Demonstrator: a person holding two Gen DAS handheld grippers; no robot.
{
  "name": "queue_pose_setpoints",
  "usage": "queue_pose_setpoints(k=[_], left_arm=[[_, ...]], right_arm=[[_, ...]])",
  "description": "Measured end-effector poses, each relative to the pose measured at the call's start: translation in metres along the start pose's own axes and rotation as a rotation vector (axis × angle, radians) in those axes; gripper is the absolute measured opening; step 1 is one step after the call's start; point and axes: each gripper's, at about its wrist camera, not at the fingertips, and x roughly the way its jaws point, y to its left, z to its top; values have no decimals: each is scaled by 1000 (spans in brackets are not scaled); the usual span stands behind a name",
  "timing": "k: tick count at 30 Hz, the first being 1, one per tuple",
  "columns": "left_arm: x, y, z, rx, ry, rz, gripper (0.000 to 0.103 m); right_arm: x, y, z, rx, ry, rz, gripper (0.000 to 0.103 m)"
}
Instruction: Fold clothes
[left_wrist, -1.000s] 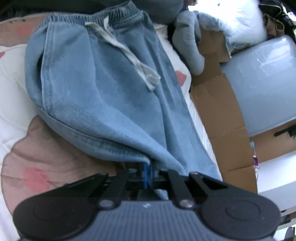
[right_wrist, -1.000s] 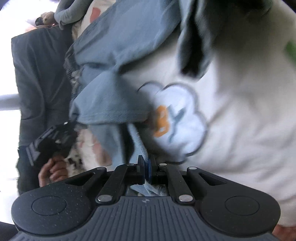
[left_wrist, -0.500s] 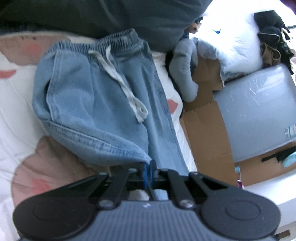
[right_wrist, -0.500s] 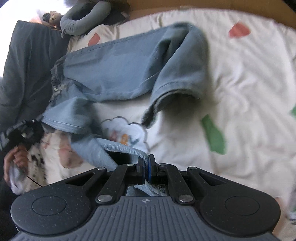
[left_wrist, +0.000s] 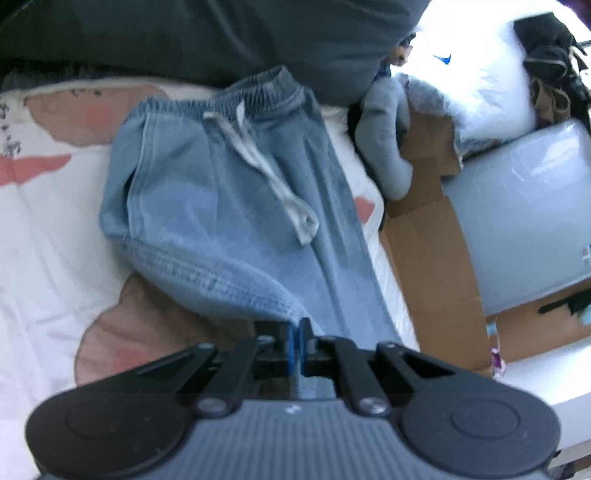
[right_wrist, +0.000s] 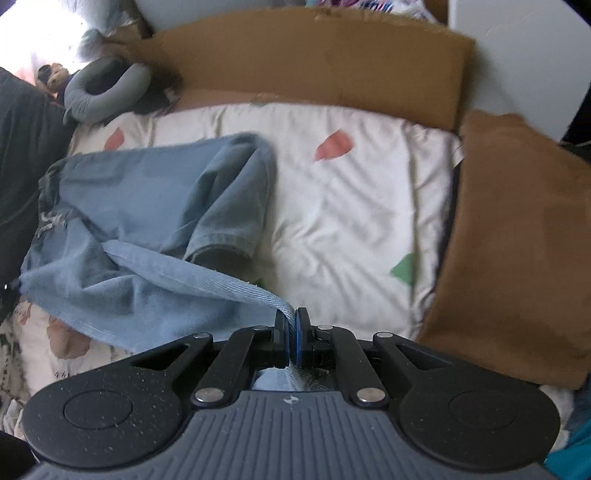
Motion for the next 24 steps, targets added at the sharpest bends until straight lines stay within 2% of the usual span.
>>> queue_pose_setpoints(k=[8,16,22,23,24], left_arm=[[-7,16,-7,-19,10,22,2],[-19,23,-1,-6,27,41,2],[-3,29,-14,6,110,95,4],[-2,30,-17,19,123,115,7],[-3,31,-19,25,128,124,15]], right_arm=[[-34,-8,6,-8,-19,-42,1],[-60,-6,-5,-7,41,-60,1],[-17,-36,-22,85,124,-126,2],[-6,-42,-27,101,142,-152,2],[0,-46,-30,115,151,-179,5]])
